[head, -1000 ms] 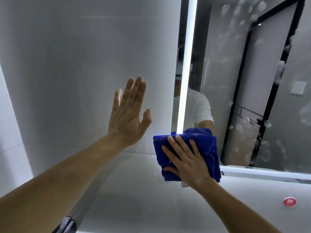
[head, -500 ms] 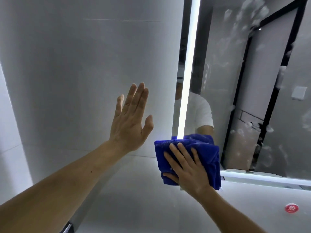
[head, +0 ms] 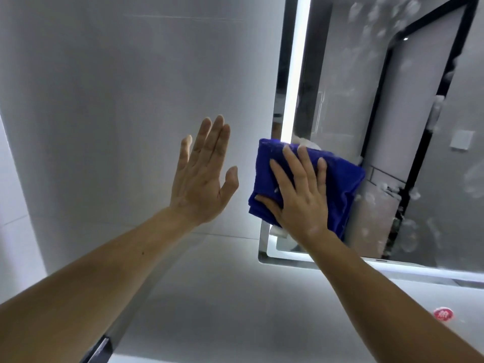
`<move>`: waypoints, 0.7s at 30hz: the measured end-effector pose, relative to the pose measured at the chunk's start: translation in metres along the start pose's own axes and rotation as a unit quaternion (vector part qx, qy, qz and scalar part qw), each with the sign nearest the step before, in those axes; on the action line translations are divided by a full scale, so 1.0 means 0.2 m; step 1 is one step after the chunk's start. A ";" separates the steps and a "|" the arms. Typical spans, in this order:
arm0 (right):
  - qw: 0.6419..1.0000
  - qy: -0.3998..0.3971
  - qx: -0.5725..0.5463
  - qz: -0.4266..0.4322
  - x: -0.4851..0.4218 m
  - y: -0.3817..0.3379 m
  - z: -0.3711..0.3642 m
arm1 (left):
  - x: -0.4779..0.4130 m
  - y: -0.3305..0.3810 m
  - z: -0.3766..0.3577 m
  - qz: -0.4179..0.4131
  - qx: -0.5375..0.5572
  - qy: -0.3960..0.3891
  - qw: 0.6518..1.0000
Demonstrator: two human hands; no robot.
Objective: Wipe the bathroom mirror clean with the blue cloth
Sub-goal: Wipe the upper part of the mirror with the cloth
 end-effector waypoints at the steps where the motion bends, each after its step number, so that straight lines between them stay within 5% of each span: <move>1: 1.000 -0.015 0.003 0.008 0.06 -0.03 -0.02 | 0.01 -0.01 0.00 0.003 0.000 0.000 1.000; 6: 0.974 -0.136 0.067 0.167 0.48 -0.16 -0.10 | 0.05 -0.03 -0.03 -0.004 -0.015 -0.014 1.000; 12: 0.966 -0.148 0.050 0.205 0.48 -0.15 -0.07 | 0.06 -0.02 0.00 -0.009 -0.011 -0.022 1.000; 21: 1.000 -0.007 0.003 0.029 -0.10 0.12 0.07 | -0.02 0.00 0.01 -0.005 -0.011 -0.015 1.000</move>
Point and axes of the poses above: each hand's wrist, its own x-axis away from the middle knuckle, its own z-axis out of the back of the hand, y = z × x, the point moved 3 cm from there along -x, towards the middle knuckle, and after that the axes turned 7 degrees about z, right-handed, at the moved point
